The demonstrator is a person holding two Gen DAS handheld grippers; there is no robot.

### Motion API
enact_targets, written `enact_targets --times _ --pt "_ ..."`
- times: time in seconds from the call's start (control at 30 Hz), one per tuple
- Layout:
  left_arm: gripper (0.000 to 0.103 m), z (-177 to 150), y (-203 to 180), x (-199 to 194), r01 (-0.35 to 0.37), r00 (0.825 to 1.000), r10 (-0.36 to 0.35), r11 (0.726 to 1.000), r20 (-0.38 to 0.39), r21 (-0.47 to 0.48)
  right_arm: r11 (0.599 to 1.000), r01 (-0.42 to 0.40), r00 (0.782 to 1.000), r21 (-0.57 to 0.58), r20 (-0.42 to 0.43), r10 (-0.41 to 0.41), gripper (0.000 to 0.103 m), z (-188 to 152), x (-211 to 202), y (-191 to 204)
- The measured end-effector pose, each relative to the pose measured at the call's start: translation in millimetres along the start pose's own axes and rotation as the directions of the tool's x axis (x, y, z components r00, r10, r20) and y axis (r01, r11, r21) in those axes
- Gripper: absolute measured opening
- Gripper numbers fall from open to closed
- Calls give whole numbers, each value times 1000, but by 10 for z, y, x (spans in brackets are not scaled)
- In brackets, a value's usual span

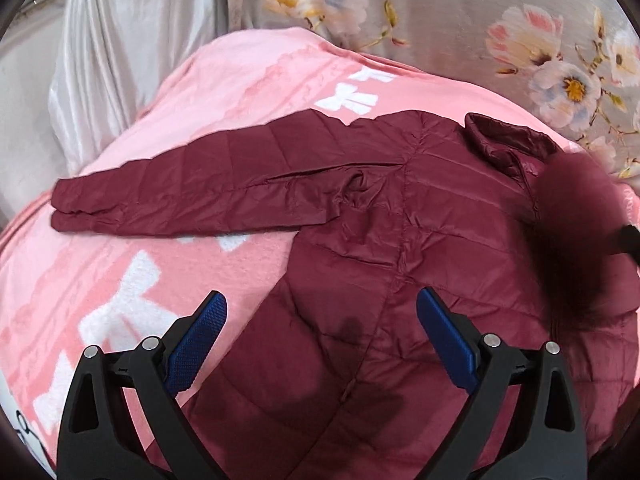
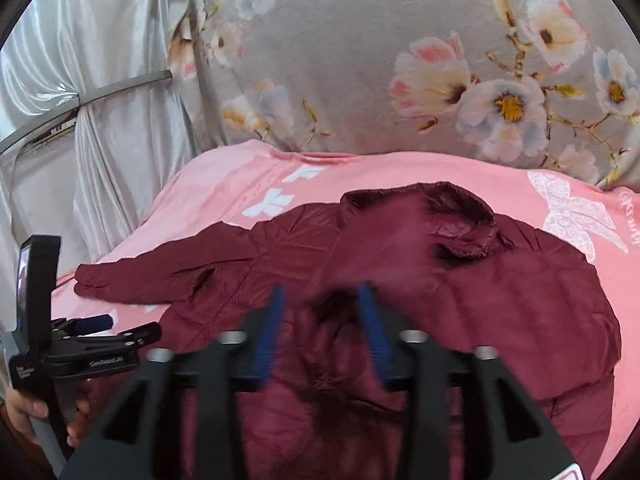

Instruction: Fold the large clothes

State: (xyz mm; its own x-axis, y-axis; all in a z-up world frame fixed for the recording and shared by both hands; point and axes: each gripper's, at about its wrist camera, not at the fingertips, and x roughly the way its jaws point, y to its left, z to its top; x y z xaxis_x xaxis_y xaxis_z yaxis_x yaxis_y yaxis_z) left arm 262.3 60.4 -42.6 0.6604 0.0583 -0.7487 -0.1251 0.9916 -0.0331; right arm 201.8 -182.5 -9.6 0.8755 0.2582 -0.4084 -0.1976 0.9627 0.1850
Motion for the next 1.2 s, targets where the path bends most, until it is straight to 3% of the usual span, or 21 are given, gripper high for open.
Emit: enact_targets --times 0.07,0.2,0.33,0.43,0.47,0.5,0.57,0.6,0.63,0.67,0.83,0.9,0.97,1.03,1.07,1.1,1.17,1.2 --pt "93 45 -39 21 64 998 -64 998 -13 -3 1000 13 997 15 70 -14 74 -19 -195 -8" --pt "93 99 -266 85 164 985 -164 986 -45 -13 995 73 995 71 70 -78 74 19 -402 -195" --pt "94 107 -574 347 211 968 -212 977 -137 -26 971 189 981 147 9 -192 73 -136 -609 -562" --pt "94 93 -664 652 233 935 -252 967 -249 -102 935 270 963 231 -60 -263 71 -278 -668 -923" --pt "94 99 -658 642 228 941 -250 966 -228 -118 919 287 958 269 -82 -275 68 -327 -666 -1053" --pt "87 130 -641 615 228 946 -255 963 -202 -147 901 302 953 312 -107 -283 65 -375 -659 -1187" --pt "57 176 -629 608 269 933 -303 946 -197 -181 858 313 950 408 -153 -274 59 -471 -610 -1437" --pt "31 204 -631 615 275 929 -311 943 -199 -188 835 312 950 454 -169 -262 54 -509 -583 -1554" --pt "13 227 -641 613 281 928 -316 941 -199 -186 821 315 949 477 -184 -257 51 -533 -552 -1619" --pt "8 263 -665 608 294 925 -327 939 -193 -178 798 343 938 496 -221 -266 47 -550 -500 -1722" --pt "3 553 -740 357 296 951 -302 951 -70 -86 729 403 915 553 -236 -327 31 -489 -283 -2068" --pt "3 669 -760 235 306 952 -307 950 -13 -57 721 396 918 568 -258 -300 6 -461 -137 -2194" --pt "3 746 -786 206 315 949 -315 948 6 -32 713 376 926 591 -243 -288 2 -424 -137 -2228" --pt "3 747 -794 224 295 955 -294 956 22 -8 761 349 932 547 -117 -343 2 -267 -360 -2037" --pt "3 731 -801 261 284 959 -284 959 19 -2 792 379 914 478 -61 -400 1 -194 -475 -1892" --pt "3 684 -805 351 273 962 -273 962 -2 5 795 414 899 443 -60 -435 1 -192 -480 -1846" --pt "3 546 -861 606 232 971 -230 972 -70 22 778 500 866 380 -201 -458 1 -311 -225 -1893" --pt "3 460 -889 708 204 976 -200 978 -91 40 768 513 855 384 -305 -419 1 -426 -52 -1996"
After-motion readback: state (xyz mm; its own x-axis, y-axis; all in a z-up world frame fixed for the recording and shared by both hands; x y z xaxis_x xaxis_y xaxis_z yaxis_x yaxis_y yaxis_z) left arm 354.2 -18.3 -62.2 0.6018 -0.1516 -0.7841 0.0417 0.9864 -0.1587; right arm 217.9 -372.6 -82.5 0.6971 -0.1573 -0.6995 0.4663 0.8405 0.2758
